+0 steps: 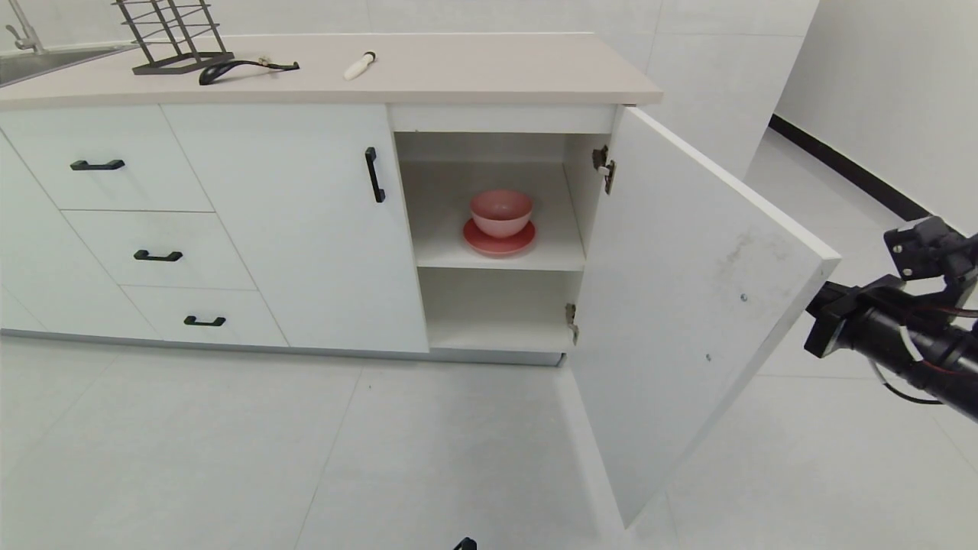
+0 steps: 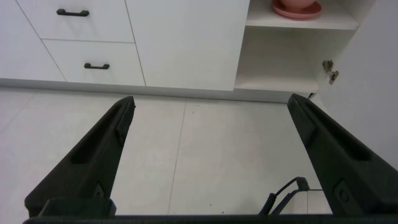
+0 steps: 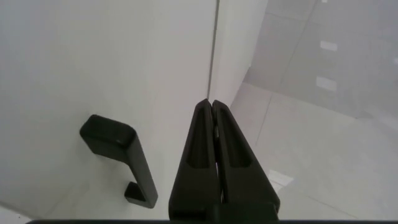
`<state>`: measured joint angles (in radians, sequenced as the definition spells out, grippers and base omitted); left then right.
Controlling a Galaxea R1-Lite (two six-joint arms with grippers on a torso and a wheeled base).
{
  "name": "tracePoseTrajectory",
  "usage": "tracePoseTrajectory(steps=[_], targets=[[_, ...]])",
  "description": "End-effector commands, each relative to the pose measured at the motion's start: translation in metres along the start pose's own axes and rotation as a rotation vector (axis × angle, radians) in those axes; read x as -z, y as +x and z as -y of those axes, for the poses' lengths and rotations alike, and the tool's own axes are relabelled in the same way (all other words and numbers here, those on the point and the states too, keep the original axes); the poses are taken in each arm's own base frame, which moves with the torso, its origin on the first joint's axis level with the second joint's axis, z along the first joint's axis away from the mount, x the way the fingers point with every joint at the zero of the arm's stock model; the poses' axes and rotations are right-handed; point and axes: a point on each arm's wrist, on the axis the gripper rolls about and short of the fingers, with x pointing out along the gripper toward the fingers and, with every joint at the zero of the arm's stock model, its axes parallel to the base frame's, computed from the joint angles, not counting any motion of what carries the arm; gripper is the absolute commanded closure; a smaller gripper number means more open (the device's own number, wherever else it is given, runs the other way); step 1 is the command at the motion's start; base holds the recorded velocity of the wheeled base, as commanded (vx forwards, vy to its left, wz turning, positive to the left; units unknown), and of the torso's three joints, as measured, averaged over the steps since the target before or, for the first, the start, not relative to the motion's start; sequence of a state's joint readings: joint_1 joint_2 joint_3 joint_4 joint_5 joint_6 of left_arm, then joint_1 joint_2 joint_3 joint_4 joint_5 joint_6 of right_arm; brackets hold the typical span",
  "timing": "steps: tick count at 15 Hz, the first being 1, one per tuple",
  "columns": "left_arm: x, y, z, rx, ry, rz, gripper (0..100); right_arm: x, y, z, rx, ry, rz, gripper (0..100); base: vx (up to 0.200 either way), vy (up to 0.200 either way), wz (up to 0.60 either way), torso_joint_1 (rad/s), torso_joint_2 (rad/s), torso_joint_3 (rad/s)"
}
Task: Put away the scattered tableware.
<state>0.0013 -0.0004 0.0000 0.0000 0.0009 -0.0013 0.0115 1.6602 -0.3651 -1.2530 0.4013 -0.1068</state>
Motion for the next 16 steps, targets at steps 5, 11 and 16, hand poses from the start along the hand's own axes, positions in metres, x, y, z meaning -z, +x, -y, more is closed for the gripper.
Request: tracePoseTrajectory(steps=[5, 11, 16], targets=[[0.000, 0.000, 0.000, -0.001, 0.000, 0.000, 0, -0.003, 0.005, -0.025, -0.112, -0.014, 0.014, 100, 0.000, 0.000, 0.00, 0.000, 0.00, 0.000], [0.000, 0.000, 0.000, -0.001, 0.000, 0.000, 0, -0.015, 0.007, -0.063, -0.266, -0.029, 0.062, 100, 0.000, 0.000, 0.00, 0.000, 0.00, 0.000], [0.000, 0.000, 0.000, -0.001, 0.001, 0.000, 0, -0.021, 0.018, -0.076, -0.325, -0.036, 0.092, 100, 0.000, 0.000, 0.00, 0.000, 0.00, 0.000]])
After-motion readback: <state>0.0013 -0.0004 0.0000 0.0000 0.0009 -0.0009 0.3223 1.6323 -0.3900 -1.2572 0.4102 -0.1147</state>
